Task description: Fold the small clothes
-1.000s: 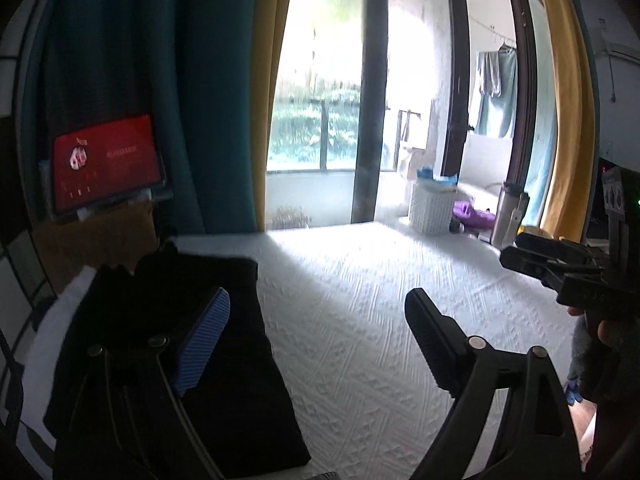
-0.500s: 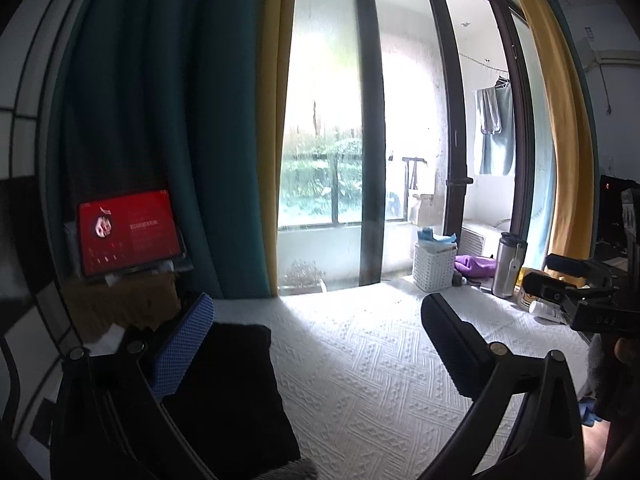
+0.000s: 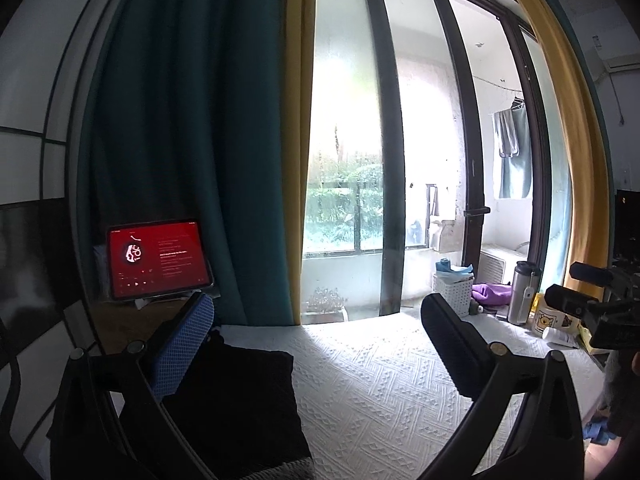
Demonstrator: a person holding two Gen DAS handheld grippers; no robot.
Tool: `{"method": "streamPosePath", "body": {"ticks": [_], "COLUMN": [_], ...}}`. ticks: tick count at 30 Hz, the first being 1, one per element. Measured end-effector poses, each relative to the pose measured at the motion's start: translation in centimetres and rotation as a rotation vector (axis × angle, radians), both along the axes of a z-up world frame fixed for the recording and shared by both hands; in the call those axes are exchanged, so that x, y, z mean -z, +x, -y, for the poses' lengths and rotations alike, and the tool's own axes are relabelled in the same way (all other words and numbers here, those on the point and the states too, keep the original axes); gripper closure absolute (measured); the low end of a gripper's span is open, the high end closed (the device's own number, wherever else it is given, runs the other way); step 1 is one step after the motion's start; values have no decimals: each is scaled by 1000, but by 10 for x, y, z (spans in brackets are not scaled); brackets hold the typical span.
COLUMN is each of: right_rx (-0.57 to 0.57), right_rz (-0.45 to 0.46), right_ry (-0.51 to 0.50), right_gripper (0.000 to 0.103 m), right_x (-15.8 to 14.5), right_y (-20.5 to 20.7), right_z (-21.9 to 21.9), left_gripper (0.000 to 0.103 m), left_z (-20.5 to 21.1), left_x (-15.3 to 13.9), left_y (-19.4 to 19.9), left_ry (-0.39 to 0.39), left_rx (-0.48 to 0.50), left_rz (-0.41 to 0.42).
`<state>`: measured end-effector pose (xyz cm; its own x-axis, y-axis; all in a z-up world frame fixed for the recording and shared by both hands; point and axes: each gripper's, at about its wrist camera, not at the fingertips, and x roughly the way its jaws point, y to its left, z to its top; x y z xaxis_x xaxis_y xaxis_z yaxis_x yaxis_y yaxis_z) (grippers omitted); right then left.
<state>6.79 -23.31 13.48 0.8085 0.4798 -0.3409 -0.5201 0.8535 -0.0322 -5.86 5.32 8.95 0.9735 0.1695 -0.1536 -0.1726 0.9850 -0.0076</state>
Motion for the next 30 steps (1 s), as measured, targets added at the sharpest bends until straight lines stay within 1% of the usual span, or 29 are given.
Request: {"method": "streamPosePath", "body": {"ticks": [3,8,30], "right_rx": [-2,-6,-16], "right_rz": [2,0,-23], "right_ry": [-2,-4,-10], "right_gripper": [7,7,7], "right_x": [-1,-1,5], "right_y": [0,-1,2], "right_z": [-3,-6,-16], "left_gripper": [1,1,1], "left_z": [-1,-4,-4], "left_x": [2,5,12], "left_y": [-1,1,3], "left_ry": [5,-12,-17], "left_rx": [-11,-19,-17], "left_rz": [0,-11,-43]}}
